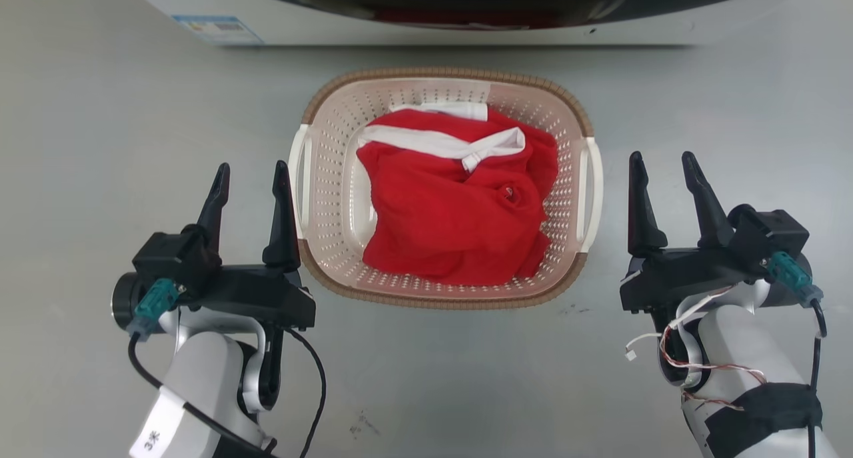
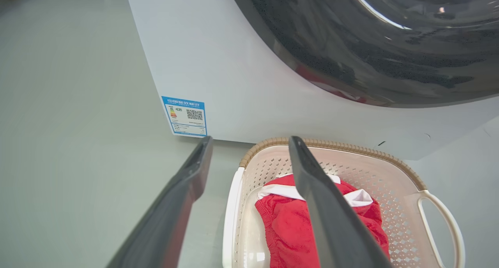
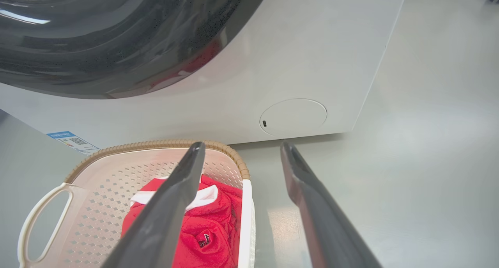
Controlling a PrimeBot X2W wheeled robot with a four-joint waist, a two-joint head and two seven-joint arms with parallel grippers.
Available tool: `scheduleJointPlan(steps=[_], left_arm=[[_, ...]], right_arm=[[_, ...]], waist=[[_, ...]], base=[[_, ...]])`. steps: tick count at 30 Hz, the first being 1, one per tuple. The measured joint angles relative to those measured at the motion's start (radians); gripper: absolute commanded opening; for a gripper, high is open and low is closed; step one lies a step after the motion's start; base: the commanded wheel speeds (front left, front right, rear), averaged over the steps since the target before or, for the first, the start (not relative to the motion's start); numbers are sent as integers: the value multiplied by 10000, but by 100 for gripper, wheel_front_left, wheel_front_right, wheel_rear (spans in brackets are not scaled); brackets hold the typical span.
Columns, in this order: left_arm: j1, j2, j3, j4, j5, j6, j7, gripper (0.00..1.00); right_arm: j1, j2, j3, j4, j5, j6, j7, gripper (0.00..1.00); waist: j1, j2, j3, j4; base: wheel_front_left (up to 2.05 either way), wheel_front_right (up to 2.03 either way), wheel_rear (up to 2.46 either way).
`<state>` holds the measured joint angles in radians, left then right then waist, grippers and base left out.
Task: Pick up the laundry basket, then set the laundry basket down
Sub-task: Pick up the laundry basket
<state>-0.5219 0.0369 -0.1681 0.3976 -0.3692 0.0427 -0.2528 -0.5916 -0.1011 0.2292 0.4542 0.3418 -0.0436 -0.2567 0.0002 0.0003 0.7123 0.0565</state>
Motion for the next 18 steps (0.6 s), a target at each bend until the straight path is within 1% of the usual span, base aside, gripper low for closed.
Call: scheduleJointPlan(steps=[6, 8, 18], left_arm=[[-606, -23, -35, 777, -48, -105, 0, 100], [-871, -38, -75, 1160, -56, -171, 0, 100], [-1629, -58, -182, 2265, -117, -355, 0, 100]], right_arm=[[-404, 2, 17, 464, -79, 13, 0, 100], [-546, 4, 35, 740, -81, 81, 0, 100], [-1050, 19, 105, 1361, -144, 88, 0, 100]], waist=[[-1, -1, 672, 139], [0, -1, 944, 209], [-1, -1, 1651, 392]], base=[[0, 0, 0], [0, 0, 0], [0, 0, 0]])
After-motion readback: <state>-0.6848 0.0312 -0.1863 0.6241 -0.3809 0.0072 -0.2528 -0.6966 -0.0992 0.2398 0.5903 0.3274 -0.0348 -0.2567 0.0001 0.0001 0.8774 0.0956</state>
